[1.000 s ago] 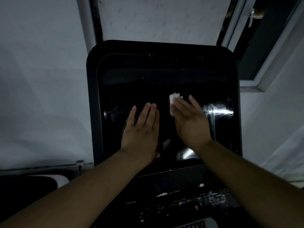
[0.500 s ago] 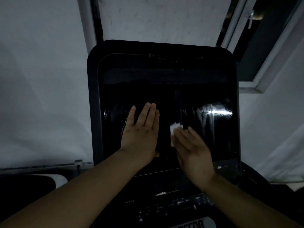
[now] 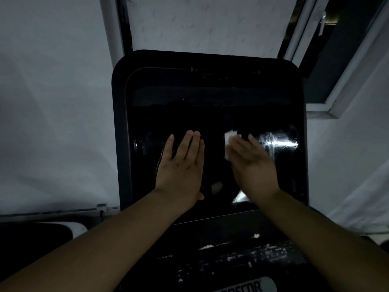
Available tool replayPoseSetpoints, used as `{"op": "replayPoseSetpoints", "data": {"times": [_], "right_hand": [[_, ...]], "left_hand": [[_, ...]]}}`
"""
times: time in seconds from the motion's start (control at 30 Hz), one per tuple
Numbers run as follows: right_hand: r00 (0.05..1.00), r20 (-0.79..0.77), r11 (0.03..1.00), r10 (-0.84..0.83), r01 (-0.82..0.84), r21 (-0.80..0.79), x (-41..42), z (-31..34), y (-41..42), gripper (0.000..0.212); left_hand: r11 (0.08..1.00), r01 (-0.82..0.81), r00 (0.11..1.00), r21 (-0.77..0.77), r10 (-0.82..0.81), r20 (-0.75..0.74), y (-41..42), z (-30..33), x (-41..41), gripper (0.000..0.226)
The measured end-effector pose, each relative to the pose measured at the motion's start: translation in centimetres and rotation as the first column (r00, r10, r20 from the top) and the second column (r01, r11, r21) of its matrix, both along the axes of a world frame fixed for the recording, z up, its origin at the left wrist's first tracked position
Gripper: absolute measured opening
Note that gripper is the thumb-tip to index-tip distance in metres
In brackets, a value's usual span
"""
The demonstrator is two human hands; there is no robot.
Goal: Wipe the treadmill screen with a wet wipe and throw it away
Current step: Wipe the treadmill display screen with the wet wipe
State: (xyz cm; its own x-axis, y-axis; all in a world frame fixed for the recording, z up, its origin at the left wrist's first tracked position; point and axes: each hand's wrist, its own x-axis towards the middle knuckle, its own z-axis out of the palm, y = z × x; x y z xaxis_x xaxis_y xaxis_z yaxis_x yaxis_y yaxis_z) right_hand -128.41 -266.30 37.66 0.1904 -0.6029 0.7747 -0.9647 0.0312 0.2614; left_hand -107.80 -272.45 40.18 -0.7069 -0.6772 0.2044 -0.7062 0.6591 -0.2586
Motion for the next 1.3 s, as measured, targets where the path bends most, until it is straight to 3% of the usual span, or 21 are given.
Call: {"op": "replayPoseSetpoints", "data": {"times": [0.13,0.3,0.47,0.63,0.87,1.03,1.3], "right_hand": [[0.999,0.014,0.999,-0.032,0.032,-0.021,-1.4,3.8,-3.2,0.035],[1.000,0.014,1.000,-0.024,0.024,-0.013,-2.1,3.5,-3.5,0.029],[1.000,0.012,1.000,0.019,-0.019,0.007,-1.4,-0.1,-0.3,0.024],[0.997,0.024,0.989,0.068,-0.070,0.127,-0.4,-6.1,5.1,0.028],[0.992,0.079,0.988,0.094,-0.103,0.116,0.6,-8.7,7.7,0.029],[0.991,0.016,0.984,0.136,-0.137,0.111,-0.4,-6.7,6.7,0.027],[0.997,-0.035,0.998,0.068,-0.068,0.007,-2.9,2.0,-2.0,0.025]], "left_hand": [[1.000,0.002,1.000,0.000,-0.002,-0.007,0.0,-0.1,0.1,0.135],[1.000,0.004,1.000,0.001,-0.004,-0.006,-0.1,-0.1,0.0,0.135],[1.000,0.005,1.000,-0.005,-0.005,-0.004,-0.2,-0.3,0.1,0.136],[1.000,0.006,1.000,0.003,-0.006,-0.018,-0.1,-0.2,0.1,0.137],[1.000,0.012,0.999,0.002,-0.012,-0.043,0.7,0.1,-0.1,0.136],[0.998,0.060,0.996,-0.030,-0.062,-0.067,1.1,0.4,-1.7,0.133],[0.999,0.035,0.999,-0.019,-0.035,-0.007,0.1,0.8,-3.3,0.130]]}}
